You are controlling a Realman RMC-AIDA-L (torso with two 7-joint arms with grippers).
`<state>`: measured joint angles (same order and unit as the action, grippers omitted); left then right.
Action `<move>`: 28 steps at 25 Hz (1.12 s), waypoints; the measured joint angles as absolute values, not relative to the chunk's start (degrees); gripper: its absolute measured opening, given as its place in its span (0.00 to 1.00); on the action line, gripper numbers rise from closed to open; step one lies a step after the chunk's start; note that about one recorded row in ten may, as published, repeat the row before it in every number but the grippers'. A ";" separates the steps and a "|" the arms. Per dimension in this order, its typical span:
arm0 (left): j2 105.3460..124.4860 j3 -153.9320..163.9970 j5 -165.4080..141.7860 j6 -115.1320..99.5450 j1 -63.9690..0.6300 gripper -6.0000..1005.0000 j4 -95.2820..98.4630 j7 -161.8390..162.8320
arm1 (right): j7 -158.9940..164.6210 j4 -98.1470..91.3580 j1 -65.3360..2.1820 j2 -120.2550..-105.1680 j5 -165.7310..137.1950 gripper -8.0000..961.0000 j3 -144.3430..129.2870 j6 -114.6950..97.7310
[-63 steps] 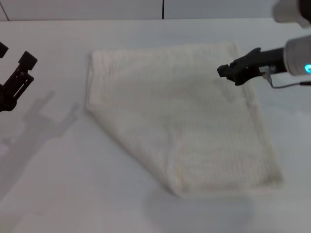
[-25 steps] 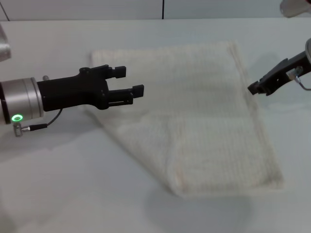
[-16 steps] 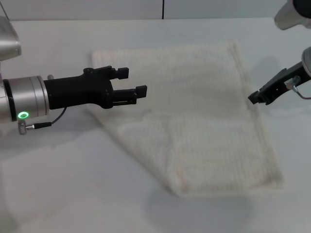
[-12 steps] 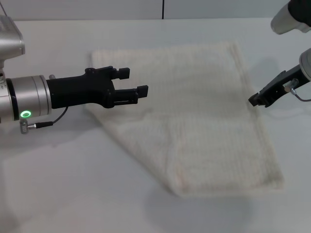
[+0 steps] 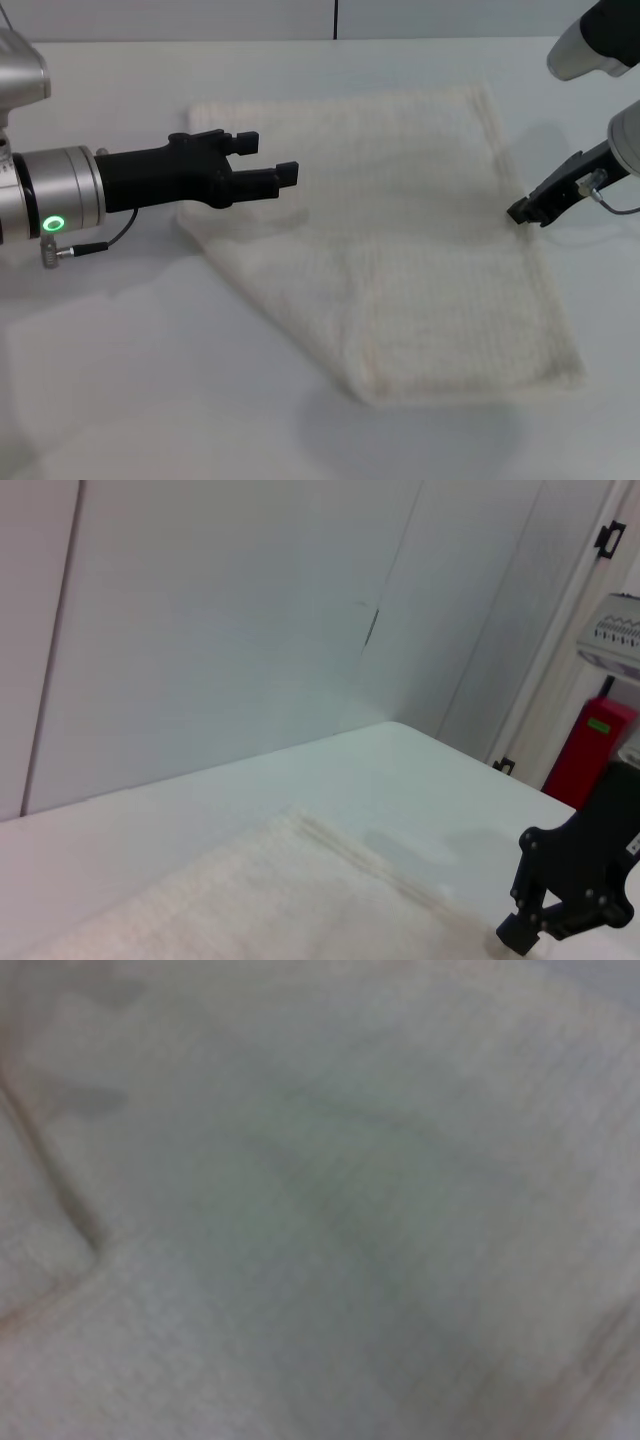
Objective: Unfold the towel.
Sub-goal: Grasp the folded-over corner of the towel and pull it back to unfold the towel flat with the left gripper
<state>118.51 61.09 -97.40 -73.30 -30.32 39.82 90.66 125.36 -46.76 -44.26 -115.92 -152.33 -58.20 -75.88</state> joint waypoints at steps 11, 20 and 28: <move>118.48 60.55 -96.93 -71.08 -31.44 0.72 40.24 97.43 | 125.33 -46.50 -44.30 -115.93 -152.41 0.01 -58.28 -75.29; 118.09 59.29 -94.97 -68.46 -31.87 0.71 41.48 92.36 | 125.33 -46.49 -44.38 -116.02 -152.41 0.01 -58.27 -75.22; 118.56 52.46 -82.17 -66.83 -32.08 0.70 35.62 73.77 | 124.85 -46.67 -44.00 -116.26 -152.10 0.01 -58.27 -74.68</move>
<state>118.56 52.46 -82.17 -66.83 -32.08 35.62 73.77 124.85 -46.67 -44.00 -116.26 -152.10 -58.27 -74.68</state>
